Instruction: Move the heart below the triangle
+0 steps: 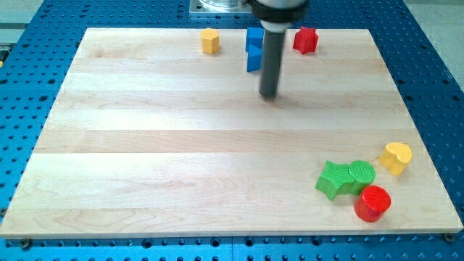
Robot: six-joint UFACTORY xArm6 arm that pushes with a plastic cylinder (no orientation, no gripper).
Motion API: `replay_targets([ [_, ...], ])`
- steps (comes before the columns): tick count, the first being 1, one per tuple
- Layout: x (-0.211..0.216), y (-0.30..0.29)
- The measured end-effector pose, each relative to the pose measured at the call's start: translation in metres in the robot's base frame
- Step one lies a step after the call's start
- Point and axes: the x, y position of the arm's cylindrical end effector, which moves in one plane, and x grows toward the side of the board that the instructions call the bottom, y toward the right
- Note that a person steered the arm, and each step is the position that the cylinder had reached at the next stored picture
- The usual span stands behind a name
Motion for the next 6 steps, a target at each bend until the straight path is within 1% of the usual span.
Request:
replay_targets([
  [1,0.079,0.083],
  [2,0.07,0.176],
  [3,0.065,0.214],
  [4,0.137,0.204],
  [5,0.127,0.131],
  [6,0.082,0.086],
])
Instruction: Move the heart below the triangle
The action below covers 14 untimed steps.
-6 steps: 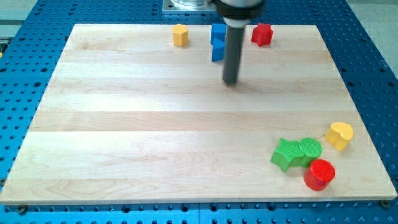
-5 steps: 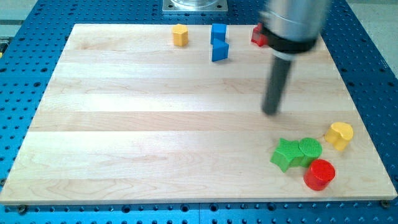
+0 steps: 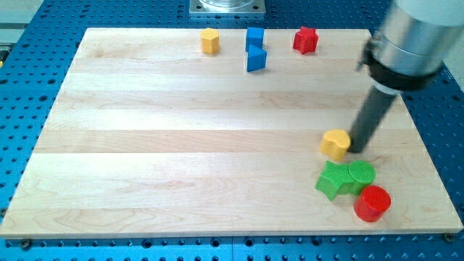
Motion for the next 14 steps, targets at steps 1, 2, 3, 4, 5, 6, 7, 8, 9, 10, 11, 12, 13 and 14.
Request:
replay_targets([
  [1,0.018,-0.009],
  [2,0.051,0.003],
  [3,0.002,-0.067],
  [4,-0.071,-0.108],
  [5,-0.035,-0.1],
  [6,-0.01,-0.102],
  [7,0.018,-0.087],
  [8,0.038,-0.153],
  [9,0.022,-0.183],
  [10,-0.025,-0.177],
  [11,-0.076,-0.164],
  [12,-0.018,-0.184],
  [13,-0.064,-0.191],
  [14,-0.108,-0.19],
])
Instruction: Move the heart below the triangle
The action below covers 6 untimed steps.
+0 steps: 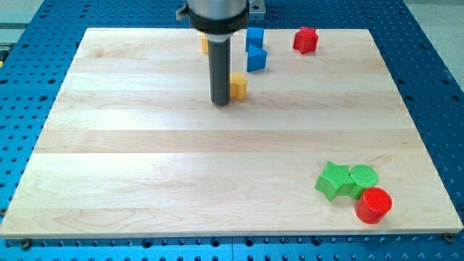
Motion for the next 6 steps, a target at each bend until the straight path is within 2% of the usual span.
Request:
replay_targets([
  [1,-0.021,-0.009],
  [2,-0.012,0.013],
  [3,-0.007,-0.002],
  [4,0.008,0.006],
  [6,0.008,0.04],
])
